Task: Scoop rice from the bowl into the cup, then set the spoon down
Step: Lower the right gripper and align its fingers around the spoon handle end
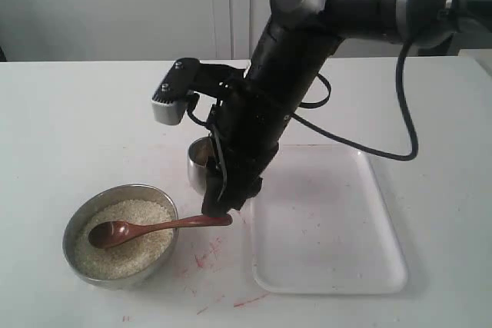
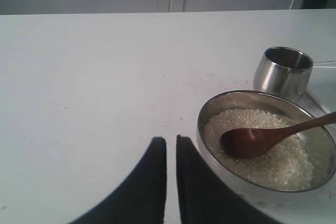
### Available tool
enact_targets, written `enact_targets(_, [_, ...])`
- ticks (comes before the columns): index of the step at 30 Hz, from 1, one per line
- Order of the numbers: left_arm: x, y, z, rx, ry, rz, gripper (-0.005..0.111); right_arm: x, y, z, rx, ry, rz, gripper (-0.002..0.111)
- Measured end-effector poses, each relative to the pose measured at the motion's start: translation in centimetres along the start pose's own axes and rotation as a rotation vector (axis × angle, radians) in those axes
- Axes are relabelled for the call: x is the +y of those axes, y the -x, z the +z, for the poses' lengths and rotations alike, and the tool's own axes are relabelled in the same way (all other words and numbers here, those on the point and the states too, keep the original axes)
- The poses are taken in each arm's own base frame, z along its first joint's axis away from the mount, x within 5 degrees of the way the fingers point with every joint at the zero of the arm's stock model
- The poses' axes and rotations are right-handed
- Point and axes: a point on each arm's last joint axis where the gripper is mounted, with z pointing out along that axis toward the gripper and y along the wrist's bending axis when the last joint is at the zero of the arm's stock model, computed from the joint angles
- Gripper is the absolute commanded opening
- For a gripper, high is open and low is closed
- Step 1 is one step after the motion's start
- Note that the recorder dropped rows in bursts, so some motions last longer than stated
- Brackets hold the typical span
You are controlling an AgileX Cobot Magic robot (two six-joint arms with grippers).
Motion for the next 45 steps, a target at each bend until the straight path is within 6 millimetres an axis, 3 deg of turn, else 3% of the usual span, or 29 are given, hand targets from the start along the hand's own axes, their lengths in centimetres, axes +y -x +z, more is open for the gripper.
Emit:
enact_targets(7, [0.0, 0.0, 0.0, 0.0, 0.0, 0.0, 0.014, -0.7, -0.2, 2.1, 0.044, 0.016, 0.013, 0.06])
enact_targets(14, [0.0, 0.0, 0.0, 0.0, 0.0, 0.0, 0.014, 0.5, 1.0, 4.4, 0.12, -0.045, -0.092, 0.06])
enact_targets(30, [0.0, 0.0, 0.0, 0.0, 0.0, 0.0, 0.014, 0.0, 0.9, 5.8, 0.183, -0.113, -0.063, 0.06])
enact_targets(45, [0.0, 0.0, 0.0, 0.0, 0.0, 0.0, 0.014, -0.2, 1.0, 5.9, 0.169, -0.134, -0.062, 0.06])
